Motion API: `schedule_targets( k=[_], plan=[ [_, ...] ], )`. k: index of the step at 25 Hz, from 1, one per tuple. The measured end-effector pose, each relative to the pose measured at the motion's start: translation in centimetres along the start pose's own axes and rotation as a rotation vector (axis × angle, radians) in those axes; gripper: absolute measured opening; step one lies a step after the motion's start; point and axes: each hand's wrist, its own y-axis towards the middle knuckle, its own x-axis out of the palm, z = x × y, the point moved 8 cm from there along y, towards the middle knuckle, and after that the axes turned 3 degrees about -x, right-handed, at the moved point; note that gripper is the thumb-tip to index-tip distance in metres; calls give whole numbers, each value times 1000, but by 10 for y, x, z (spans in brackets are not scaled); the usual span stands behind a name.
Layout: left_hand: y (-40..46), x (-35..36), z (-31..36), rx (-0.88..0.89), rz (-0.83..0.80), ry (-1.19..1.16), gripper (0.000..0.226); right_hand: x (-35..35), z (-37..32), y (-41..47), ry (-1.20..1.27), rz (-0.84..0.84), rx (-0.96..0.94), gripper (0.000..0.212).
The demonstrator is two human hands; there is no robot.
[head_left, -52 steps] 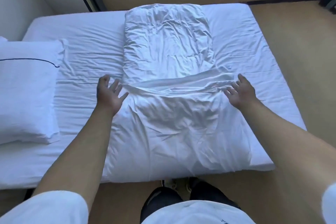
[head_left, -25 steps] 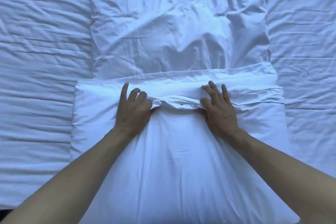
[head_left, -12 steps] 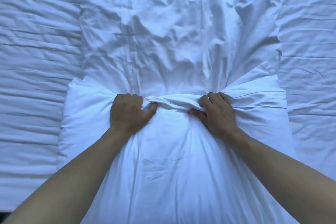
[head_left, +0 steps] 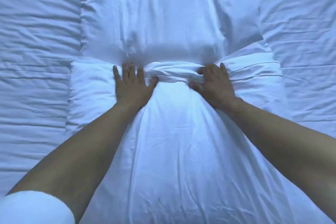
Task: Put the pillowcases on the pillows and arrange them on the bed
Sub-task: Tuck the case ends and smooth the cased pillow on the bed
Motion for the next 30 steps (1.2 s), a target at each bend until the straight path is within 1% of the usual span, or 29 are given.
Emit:
schedule_targets(
  k=[1,2,5,9,10,12,14,16,17,18,19,20,22,23,24,27,30],
  plan=[
    [-1,17,2,-9,-24,32,87,21,4,-7,-13,-29,16,59],
    [0,27,5,1,-21,22,85,33,6,-14,-35,0,15,57],
    [6,34,6,12,24,-33,82,42,9,-19,-34,127,-17,52],
    [20,52,10,-5,57,-6,80,57,16,-2,-20,154,-18,48],
    [22,55,12,-4,50,0,81,61,17,0,-23,157,-30,46],
    [25,53,13,-8,-17,6,82,59,17,2,-28,141,-31,47],
    [18,38,9,-4,-54,16,84,47,12,1,9,87,-15,50],
    [8,10,0,20,-15,-35,83,19,9,-4,42,73,-23,49],
    [-2,-3,-8,52,35,-49,82,-1,9,-12,11,114,-54,44],
    [-17,-14,-22,81,89,-37,80,-23,11,-24,-59,189,-90,39],
    [-33,-18,-41,89,123,-13,78,-40,21,-41,-147,244,-85,39],
    [-48,-14,-65,59,109,1,78,-51,39,-61,-230,232,-27,44],
    [-64,9,-113,-75,-29,-11,83,-54,81,-96,-319,65,168,58],
    [-64,23,-125,-121,-105,-38,87,-47,98,-106,-322,-28,262,62],
    [-62,36,-128,-135,-164,-73,91,-34,107,-109,-300,-106,314,63],
    [-44,54,-115,-148,-230,-121,89,-6,110,-92,-174,-176,391,63],
    [-46,36,-114,-193,-238,-200,85,-11,109,-91,-183,-215,430,68]
  ],
)
